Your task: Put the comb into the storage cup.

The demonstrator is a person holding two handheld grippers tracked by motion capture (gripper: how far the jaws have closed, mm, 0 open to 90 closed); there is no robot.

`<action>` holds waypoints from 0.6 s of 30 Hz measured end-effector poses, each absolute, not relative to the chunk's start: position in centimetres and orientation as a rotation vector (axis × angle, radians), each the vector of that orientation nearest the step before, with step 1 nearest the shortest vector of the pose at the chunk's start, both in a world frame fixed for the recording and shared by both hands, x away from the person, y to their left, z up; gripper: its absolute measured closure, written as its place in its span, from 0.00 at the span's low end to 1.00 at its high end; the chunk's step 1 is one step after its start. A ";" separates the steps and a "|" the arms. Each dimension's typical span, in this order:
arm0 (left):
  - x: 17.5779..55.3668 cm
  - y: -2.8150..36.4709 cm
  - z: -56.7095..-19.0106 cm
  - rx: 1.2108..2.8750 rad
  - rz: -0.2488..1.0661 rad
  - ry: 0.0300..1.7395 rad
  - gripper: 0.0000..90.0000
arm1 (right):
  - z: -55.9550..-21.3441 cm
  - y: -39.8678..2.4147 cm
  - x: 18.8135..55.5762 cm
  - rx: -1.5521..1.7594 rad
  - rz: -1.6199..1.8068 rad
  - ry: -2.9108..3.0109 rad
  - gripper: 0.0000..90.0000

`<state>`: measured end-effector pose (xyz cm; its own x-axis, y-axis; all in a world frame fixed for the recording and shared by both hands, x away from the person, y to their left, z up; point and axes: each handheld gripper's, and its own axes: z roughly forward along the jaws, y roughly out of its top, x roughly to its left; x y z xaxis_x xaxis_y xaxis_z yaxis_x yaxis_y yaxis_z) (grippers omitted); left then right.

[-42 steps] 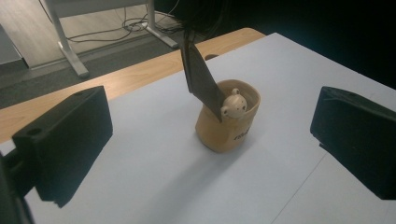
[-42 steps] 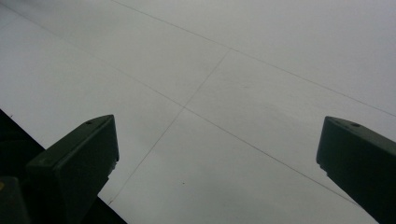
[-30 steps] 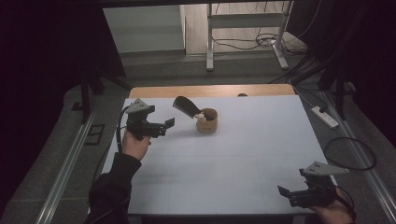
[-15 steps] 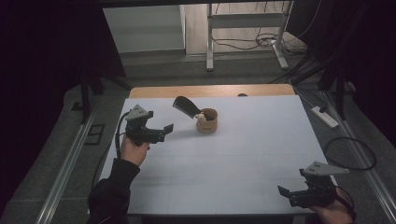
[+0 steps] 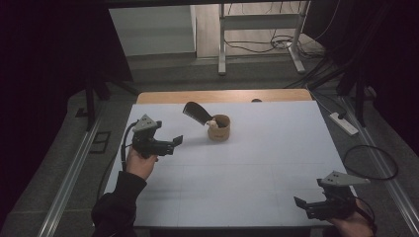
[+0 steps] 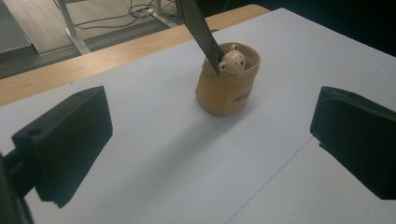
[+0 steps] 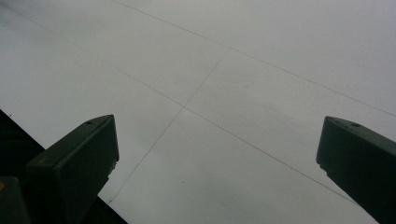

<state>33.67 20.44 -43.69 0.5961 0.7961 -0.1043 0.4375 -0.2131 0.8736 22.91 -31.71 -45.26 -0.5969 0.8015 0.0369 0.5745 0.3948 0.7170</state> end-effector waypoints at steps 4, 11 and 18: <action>33.3 20.5 -43.7 1.852 0.466 0.999 0.00 | -45.3 -31.7 22.9 1.200 1.015 2.344 0.00; 32.8 20.6 -43.8 1.846 0.454 1.005 0.00 | -45.3 -31.7 22.9 1.198 1.016 2.344 0.00; 32.1 20.6 -43.8 1.855 0.462 1.007 0.00 | -45.3 -31.7 22.9 1.198 1.015 2.345 0.00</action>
